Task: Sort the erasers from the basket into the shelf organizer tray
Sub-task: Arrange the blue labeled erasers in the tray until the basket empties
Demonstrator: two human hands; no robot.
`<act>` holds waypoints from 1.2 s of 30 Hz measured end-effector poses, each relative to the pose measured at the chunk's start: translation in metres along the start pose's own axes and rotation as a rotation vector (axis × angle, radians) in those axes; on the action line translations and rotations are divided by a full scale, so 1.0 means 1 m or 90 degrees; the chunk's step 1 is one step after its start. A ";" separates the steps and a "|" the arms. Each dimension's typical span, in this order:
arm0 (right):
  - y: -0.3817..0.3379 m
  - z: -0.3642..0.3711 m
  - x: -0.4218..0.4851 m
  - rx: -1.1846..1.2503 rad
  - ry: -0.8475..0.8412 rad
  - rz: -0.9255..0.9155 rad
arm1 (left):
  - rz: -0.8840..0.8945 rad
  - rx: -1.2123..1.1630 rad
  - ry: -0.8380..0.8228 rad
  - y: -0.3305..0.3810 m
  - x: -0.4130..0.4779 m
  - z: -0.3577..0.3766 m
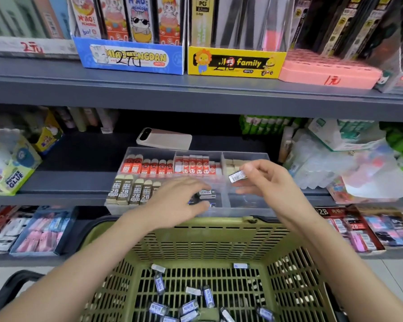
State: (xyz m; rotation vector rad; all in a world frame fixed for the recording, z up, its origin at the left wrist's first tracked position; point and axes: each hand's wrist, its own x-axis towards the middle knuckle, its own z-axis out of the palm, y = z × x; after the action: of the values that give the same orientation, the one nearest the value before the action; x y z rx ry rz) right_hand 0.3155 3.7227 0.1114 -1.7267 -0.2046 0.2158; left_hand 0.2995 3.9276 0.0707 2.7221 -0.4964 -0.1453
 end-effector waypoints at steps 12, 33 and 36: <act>0.019 -0.003 0.005 0.118 -0.037 0.027 | 0.055 0.107 -0.152 0.001 0.020 -0.003; 0.020 0.005 0.025 -0.048 0.036 0.025 | 0.052 0.154 -0.087 -0.001 0.012 0.006; 0.020 0.010 0.028 -0.089 0.031 0.008 | 0.058 0.151 -0.079 -0.002 0.010 0.005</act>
State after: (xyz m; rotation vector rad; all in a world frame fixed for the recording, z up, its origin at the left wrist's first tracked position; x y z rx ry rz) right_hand 0.3403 3.7367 0.0897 -1.8708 -0.1767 0.1723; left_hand 0.3090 3.9237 0.0650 2.9268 -0.7124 -0.2471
